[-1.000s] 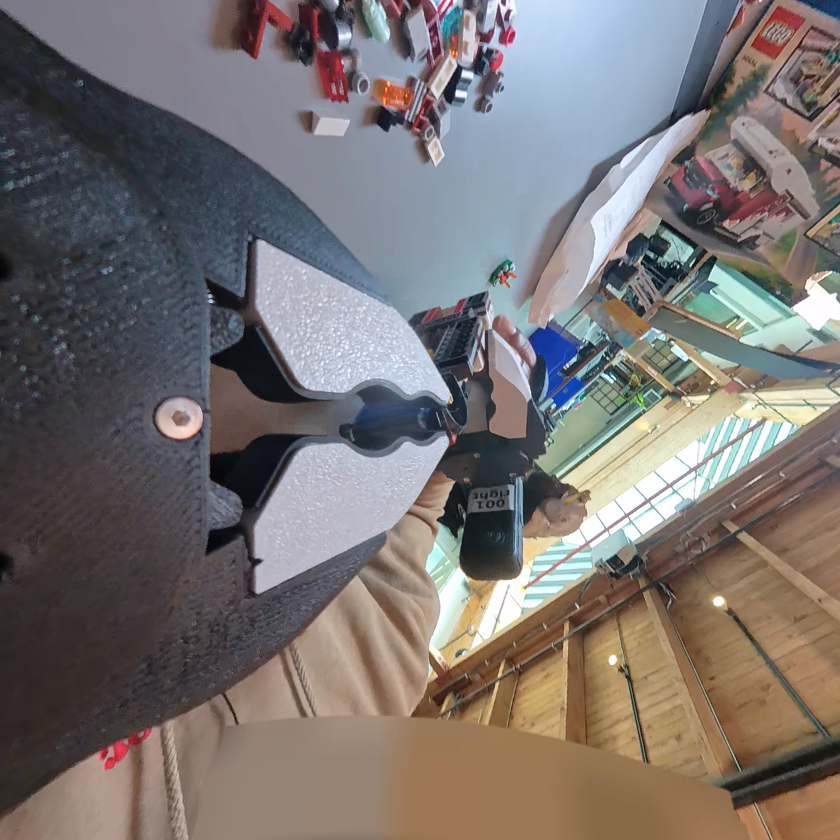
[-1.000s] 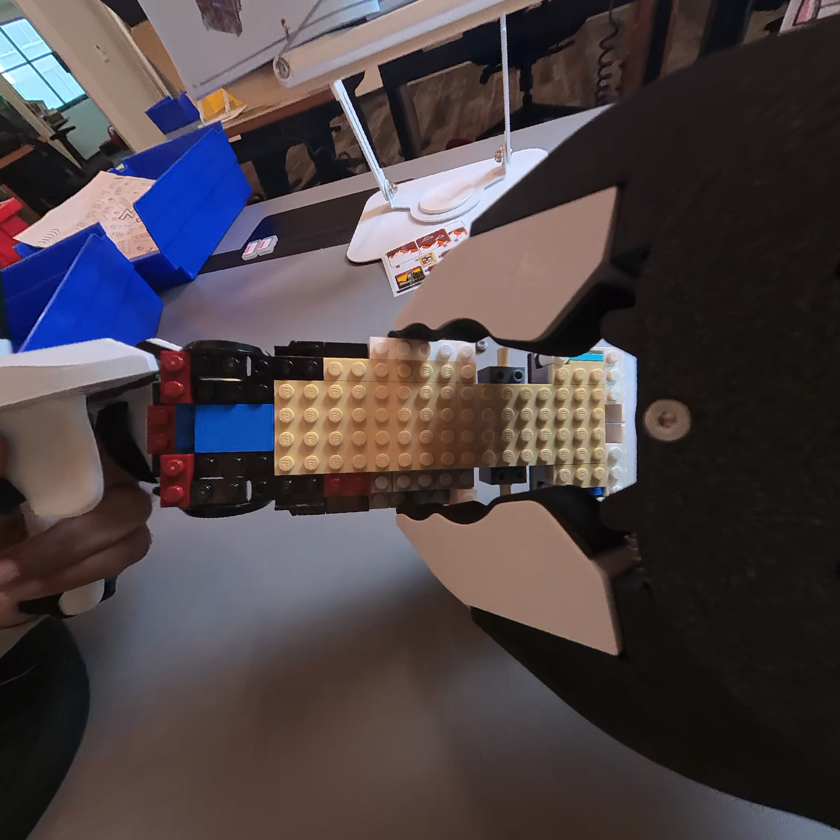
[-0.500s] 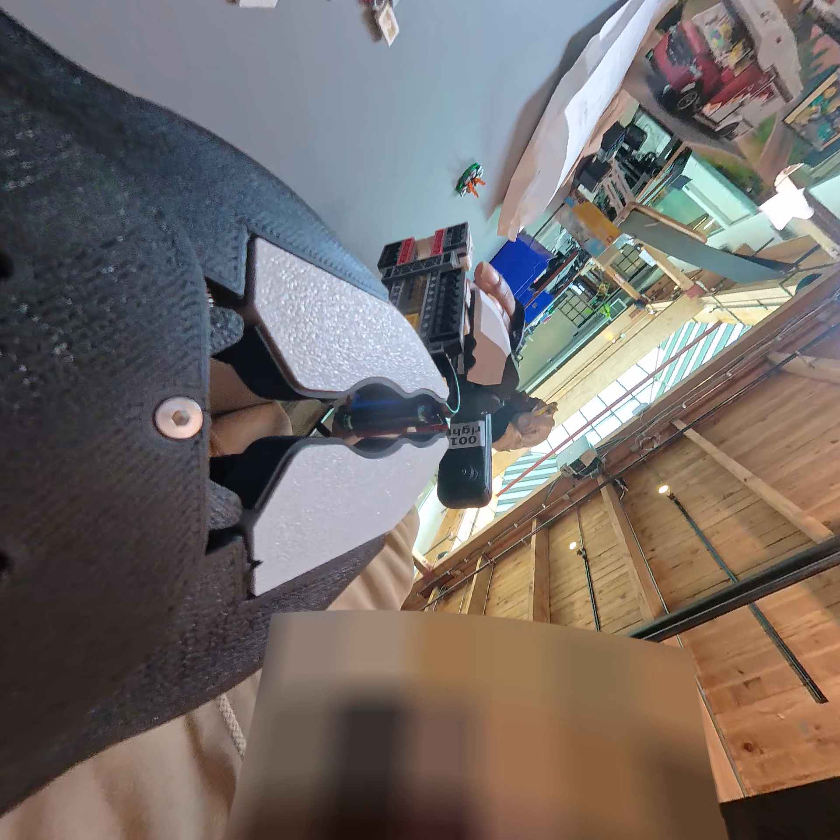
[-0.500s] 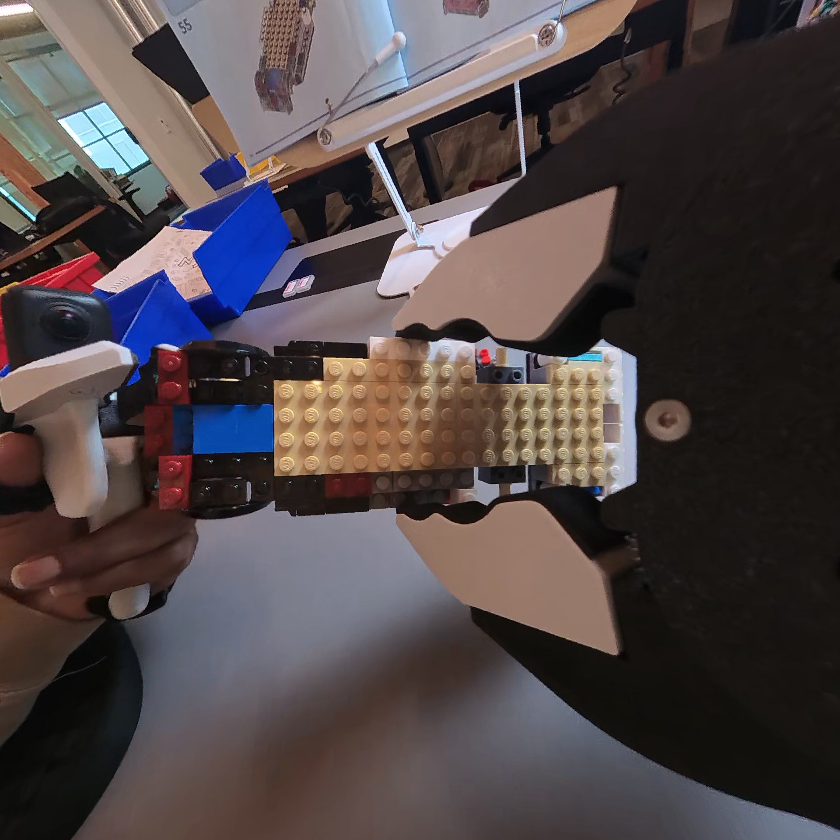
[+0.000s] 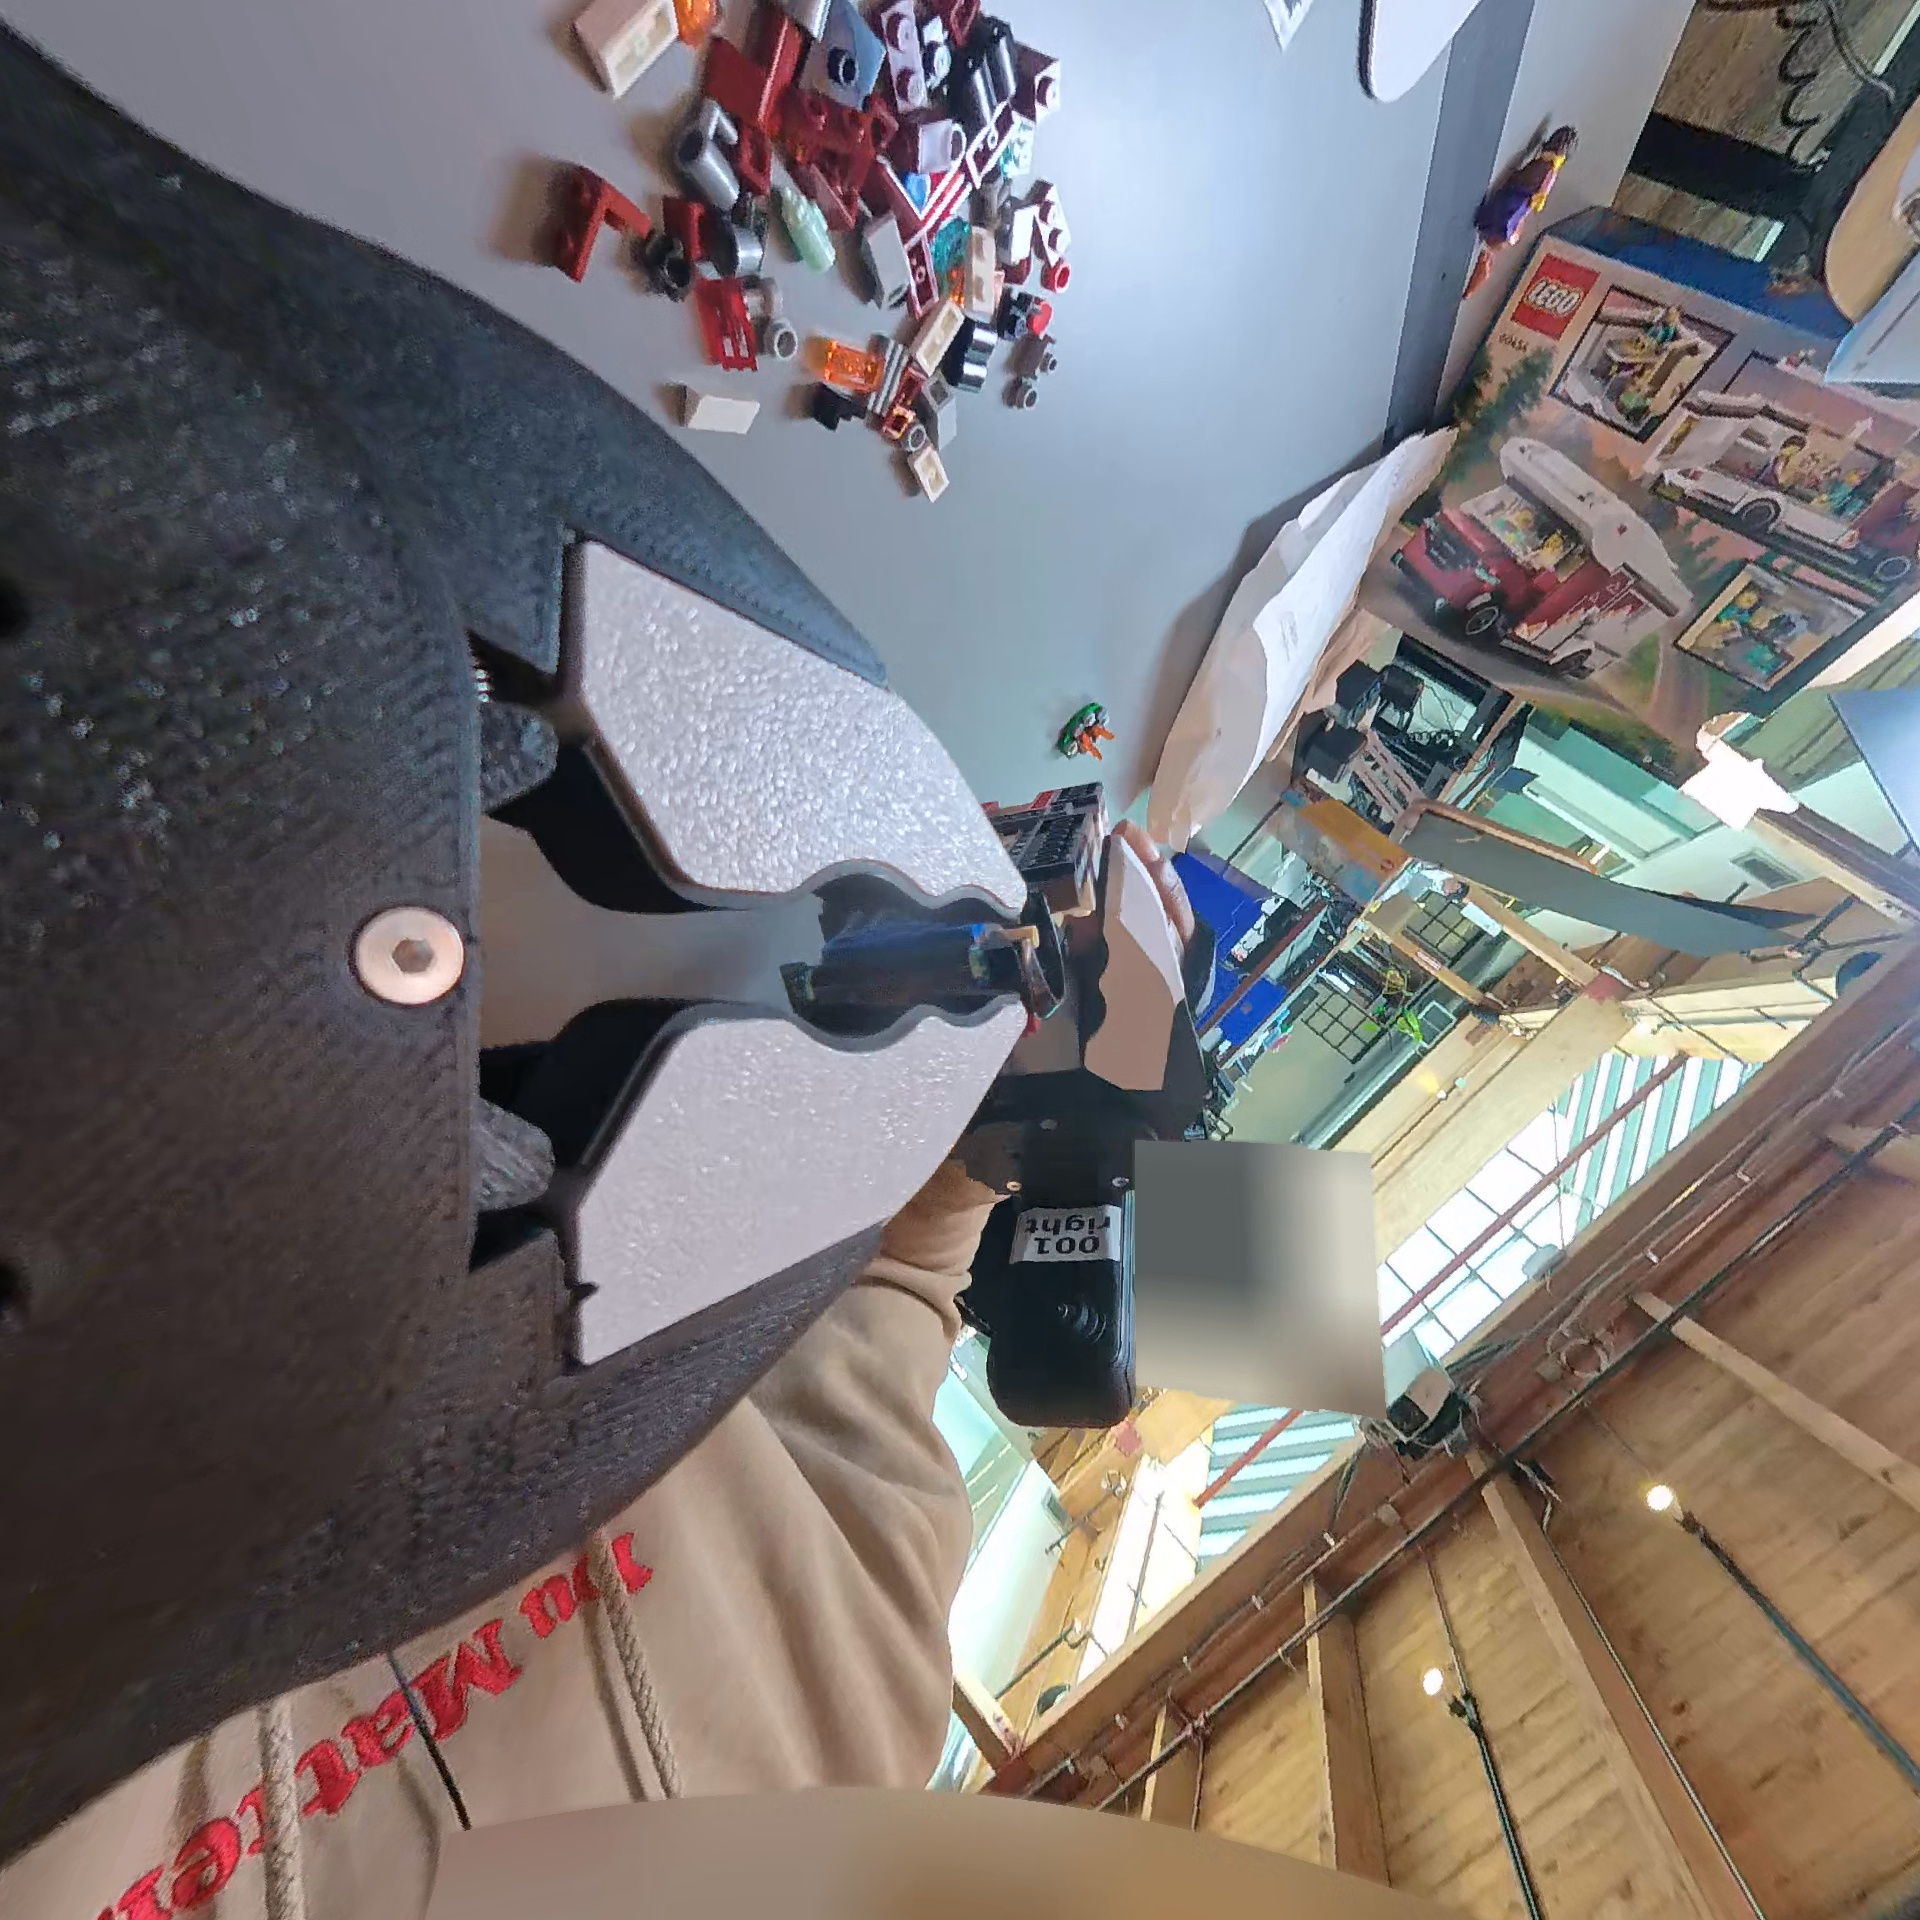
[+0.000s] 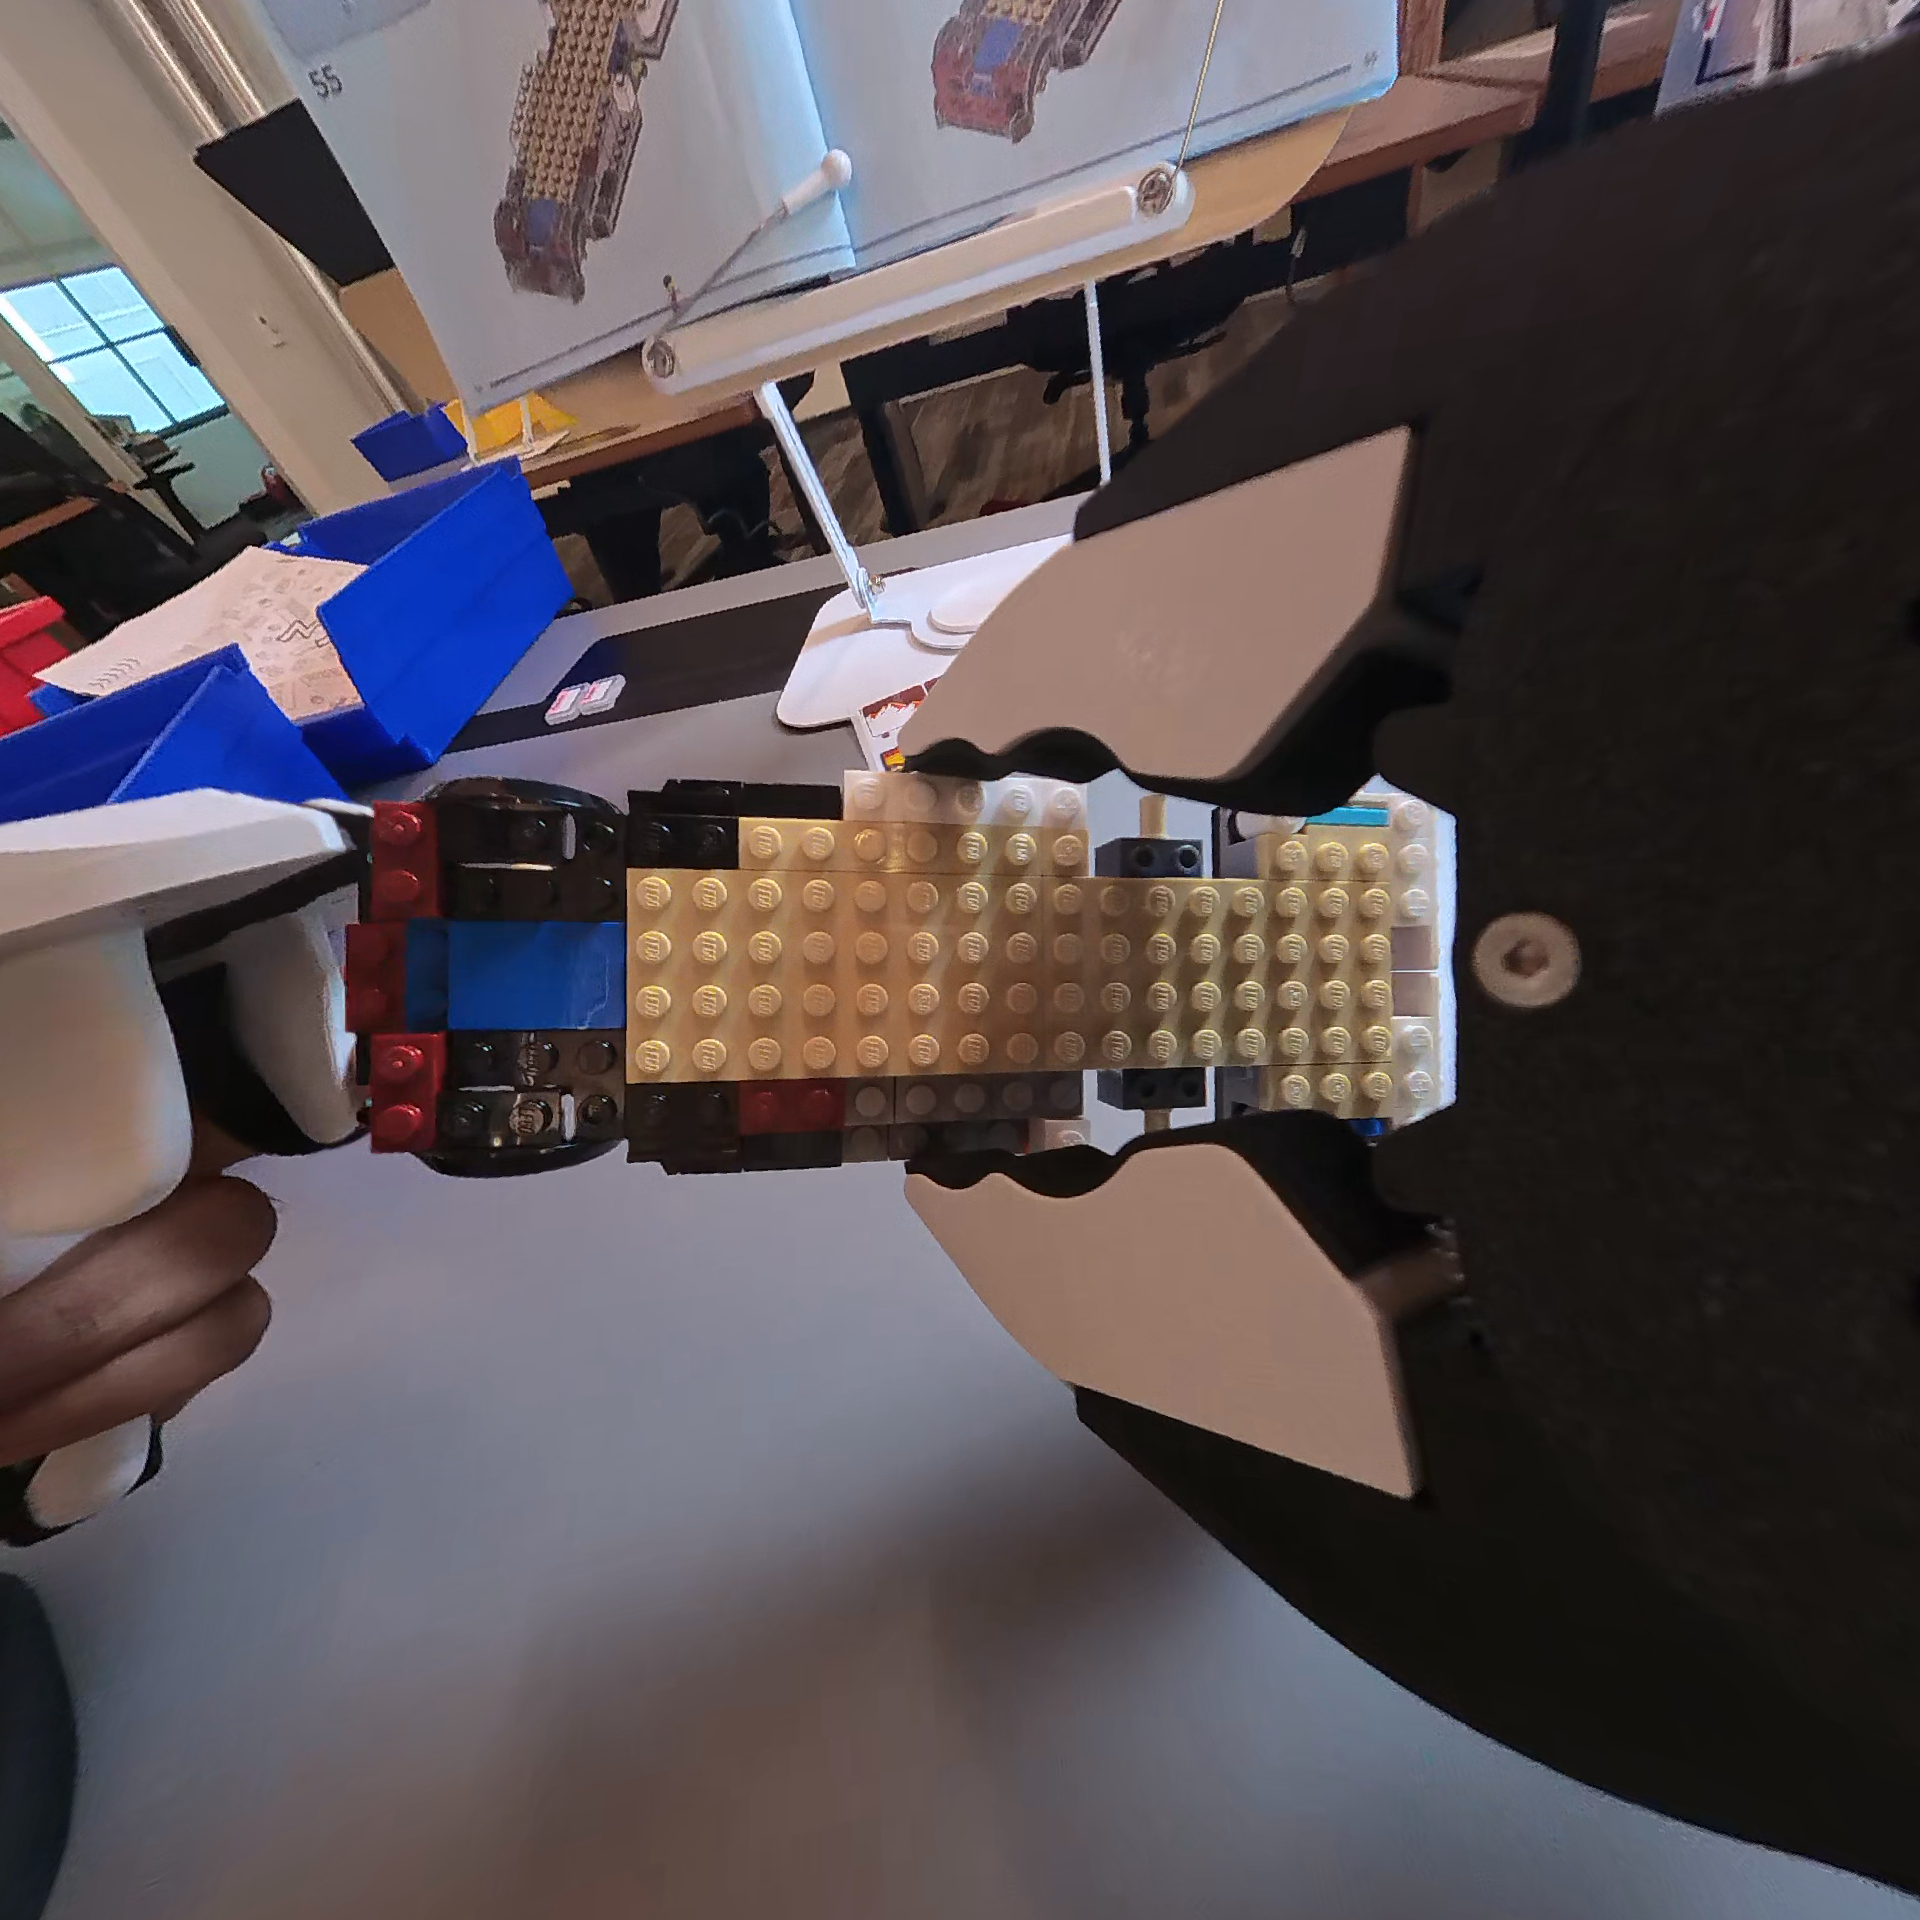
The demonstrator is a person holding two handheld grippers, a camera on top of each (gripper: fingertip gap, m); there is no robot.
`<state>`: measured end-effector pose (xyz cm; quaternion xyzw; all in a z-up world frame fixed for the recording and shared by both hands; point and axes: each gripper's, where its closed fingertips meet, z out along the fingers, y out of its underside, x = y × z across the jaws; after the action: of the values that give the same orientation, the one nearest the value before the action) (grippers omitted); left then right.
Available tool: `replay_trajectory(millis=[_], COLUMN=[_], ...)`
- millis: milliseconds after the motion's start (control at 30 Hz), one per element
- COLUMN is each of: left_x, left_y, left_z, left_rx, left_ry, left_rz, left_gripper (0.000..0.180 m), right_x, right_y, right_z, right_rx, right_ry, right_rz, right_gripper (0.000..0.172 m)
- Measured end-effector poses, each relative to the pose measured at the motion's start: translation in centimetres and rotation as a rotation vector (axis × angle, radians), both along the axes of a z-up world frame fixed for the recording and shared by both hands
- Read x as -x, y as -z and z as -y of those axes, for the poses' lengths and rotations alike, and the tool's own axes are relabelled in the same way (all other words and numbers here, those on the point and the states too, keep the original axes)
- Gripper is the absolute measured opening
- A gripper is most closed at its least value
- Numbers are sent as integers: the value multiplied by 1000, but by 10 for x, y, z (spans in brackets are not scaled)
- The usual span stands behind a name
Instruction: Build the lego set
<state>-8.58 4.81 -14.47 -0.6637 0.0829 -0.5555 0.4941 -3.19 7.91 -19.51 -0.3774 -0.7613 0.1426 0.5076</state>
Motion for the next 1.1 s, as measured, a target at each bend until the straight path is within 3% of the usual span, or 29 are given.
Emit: replay_trajectory(millis=[233,533,700,900,1100], left_x=[2,5,-1,-8,-3], left_y=[5,19,17,14,9], left_z=[-4,-12,-9,-4,-3], left_rx=[15,-131,-244,-299,-295], left_ry=[-38,-253,-290,-270,-226], left_rz=[-39,-460,-606,-617,-518], left_gripper=[9,9,9,9,10], right_x=[1,1,1,-2,-6], right_y=[3,14,17,21,20], right_z=[-2,-12,-16,-18,-13], right_rx=[-26,-96,-100,-89,-52], right_ry=[22,100,126,130,83], right_rz=[21,72,91,109,125], right_gripper=[69,69,69,69,69])
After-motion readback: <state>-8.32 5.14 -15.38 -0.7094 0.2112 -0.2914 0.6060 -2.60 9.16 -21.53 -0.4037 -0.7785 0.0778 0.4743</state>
